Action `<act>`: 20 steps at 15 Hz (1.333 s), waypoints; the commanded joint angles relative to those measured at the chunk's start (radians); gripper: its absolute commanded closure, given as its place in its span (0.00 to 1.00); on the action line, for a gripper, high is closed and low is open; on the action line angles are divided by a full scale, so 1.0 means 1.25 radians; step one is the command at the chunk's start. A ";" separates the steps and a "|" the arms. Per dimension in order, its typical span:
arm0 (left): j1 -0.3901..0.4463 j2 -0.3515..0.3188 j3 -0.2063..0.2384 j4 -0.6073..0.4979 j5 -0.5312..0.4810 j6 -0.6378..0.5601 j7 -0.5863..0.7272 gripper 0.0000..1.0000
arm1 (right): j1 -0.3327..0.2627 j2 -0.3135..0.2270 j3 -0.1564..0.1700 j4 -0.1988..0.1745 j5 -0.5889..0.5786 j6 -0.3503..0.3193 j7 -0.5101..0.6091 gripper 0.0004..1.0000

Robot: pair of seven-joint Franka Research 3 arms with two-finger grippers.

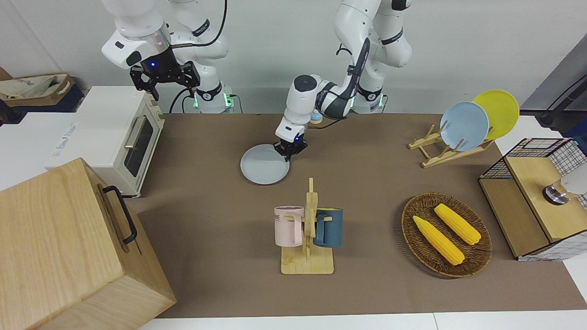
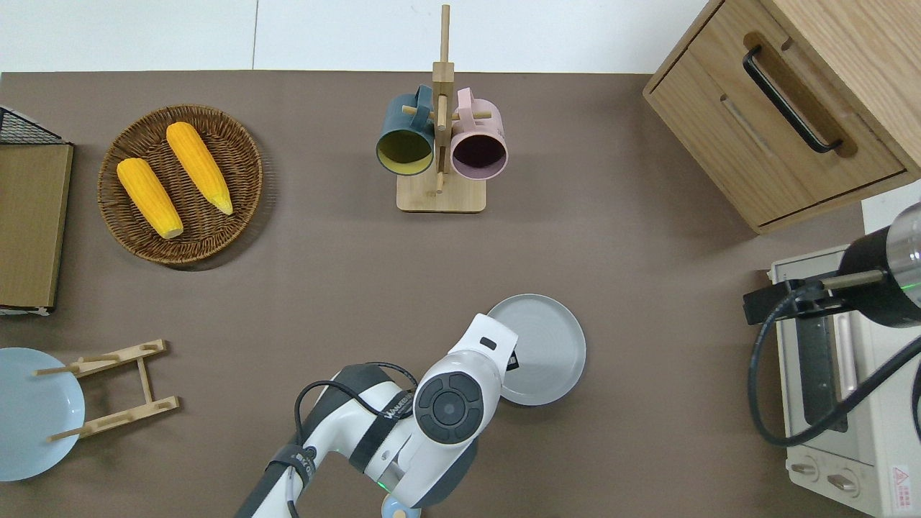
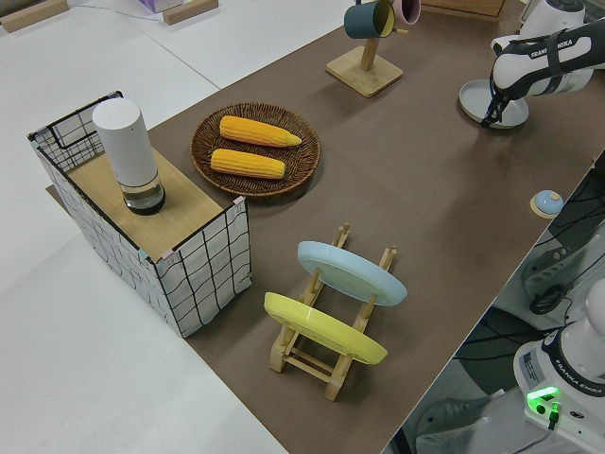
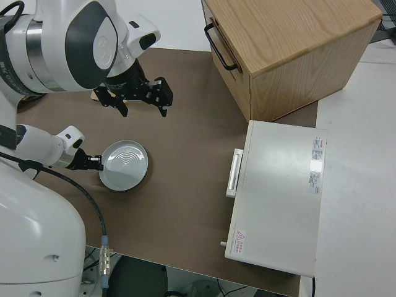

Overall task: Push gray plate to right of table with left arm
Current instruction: 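Push the gray plate across the table toward the toaster oven with the left gripper, then continue pushing the gray plate a little farther with the left gripper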

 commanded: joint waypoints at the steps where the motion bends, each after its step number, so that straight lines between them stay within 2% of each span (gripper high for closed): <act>1: -0.042 0.070 0.001 0.072 -0.001 0.003 -0.063 1.00 | -0.015 -0.002 0.013 0.007 0.003 -0.012 0.010 0.02; 9: -0.082 0.136 0.001 0.165 0.000 0.000 -0.123 1.00 | -0.016 -0.002 0.013 0.007 0.003 -0.012 0.009 0.02; 16: -0.089 0.136 0.002 0.175 0.002 -0.003 -0.132 1.00 | -0.016 -0.002 0.013 0.007 0.003 -0.012 0.010 0.02; 18: -0.088 0.135 0.002 0.183 0.002 -0.011 -0.132 0.88 | -0.016 -0.002 0.013 0.007 0.003 -0.012 0.010 0.02; 20: -0.088 0.134 0.003 0.189 0.002 -0.018 -0.132 0.67 | -0.015 -0.002 0.013 0.007 0.003 -0.012 0.010 0.02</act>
